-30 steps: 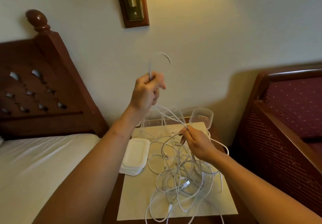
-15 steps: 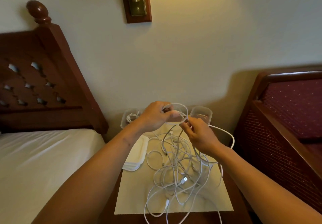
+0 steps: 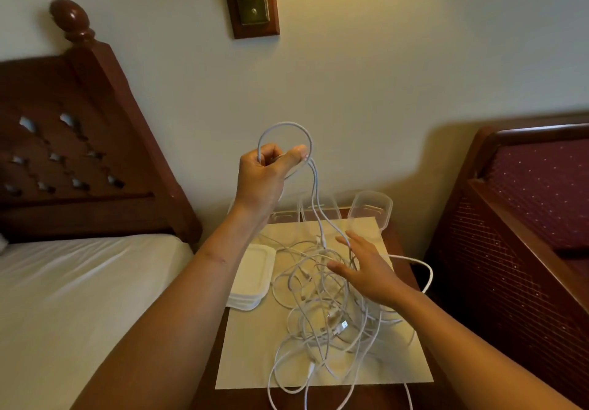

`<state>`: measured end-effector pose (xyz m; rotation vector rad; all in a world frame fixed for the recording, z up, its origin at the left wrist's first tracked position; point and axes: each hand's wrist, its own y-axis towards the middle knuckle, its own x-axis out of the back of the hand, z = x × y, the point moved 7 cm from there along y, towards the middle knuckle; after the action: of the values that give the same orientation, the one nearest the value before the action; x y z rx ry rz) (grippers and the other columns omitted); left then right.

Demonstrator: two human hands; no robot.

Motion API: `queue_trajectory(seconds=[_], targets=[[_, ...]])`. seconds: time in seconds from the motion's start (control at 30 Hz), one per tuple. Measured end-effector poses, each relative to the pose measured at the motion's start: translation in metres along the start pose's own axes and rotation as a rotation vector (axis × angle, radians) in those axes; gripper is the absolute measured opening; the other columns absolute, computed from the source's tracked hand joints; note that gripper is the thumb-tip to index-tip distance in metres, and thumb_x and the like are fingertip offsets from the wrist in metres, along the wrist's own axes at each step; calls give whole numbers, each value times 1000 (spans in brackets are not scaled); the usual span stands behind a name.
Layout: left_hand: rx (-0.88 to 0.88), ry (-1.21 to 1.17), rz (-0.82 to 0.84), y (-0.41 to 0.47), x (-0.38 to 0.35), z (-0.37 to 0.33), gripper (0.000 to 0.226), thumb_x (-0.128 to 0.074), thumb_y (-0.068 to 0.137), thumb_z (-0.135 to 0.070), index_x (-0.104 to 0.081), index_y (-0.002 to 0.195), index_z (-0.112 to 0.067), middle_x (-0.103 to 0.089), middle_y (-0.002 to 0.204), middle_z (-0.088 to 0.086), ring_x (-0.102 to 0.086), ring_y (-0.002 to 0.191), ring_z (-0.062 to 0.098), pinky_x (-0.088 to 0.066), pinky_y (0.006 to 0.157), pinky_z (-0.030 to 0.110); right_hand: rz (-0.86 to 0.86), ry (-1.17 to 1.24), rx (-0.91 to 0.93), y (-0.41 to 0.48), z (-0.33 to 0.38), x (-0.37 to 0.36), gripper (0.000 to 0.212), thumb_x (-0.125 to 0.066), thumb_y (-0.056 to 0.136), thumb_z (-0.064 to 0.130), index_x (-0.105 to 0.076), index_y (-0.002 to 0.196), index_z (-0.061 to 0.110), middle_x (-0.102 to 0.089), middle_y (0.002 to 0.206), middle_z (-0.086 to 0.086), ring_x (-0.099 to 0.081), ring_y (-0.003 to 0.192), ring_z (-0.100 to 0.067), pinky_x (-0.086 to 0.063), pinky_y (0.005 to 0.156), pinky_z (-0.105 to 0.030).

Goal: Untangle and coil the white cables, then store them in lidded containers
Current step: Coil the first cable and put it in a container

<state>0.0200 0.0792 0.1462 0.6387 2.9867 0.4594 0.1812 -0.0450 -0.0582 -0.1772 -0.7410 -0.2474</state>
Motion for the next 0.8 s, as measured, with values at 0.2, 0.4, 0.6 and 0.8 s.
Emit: queue_trajectory(seconds=[0.2, 0.4, 0.6, 0.8], targets=[[-56, 414, 15, 6, 11, 5, 33, -76, 71, -25, -48, 60, -13, -37, 54, -5, -33, 53, 16, -32, 55, 28, -14, -84, -24, 18, 36, 35, 38, -37, 111, 37, -72, 104, 24, -70, 115, 1, -61, 107, -21, -48, 100, -50], [61, 911, 368, -17, -16, 50, 11, -72, 81, -35, -79, 81, -43, -62, 62, -19, -60, 67, 14, -46, 61, 27, -100, -99, 36, 26, 57, 48, 33, -35, 110, 29, -61, 91, 24, -63, 84, 6, -62, 81, -22, -55, 81, -50], [28, 876, 400, -19, -31, 70, 25, -64, 87, -62, -76, 102, -46, -66, 63, -5, -61, 60, 16, -48, 55, 35, -120, -82, 104, 25, 72, 57, 34, -41, 106, 20, -56, 79, 35, -65, 79, 1, -61, 74, -23, -53, 74, -52], [5, 699, 457, -15, -47, 66, 24, -70, 92, -37, -70, 72, -24, -49, 47, -7, -43, 49, 8, -36, 56, 28, -209, -38, 126, 20, 62, 57, 24, -42, 108, 25, -57, 90, 29, -64, 88, 5, -58, 80, -17, -51, 72, -44]])
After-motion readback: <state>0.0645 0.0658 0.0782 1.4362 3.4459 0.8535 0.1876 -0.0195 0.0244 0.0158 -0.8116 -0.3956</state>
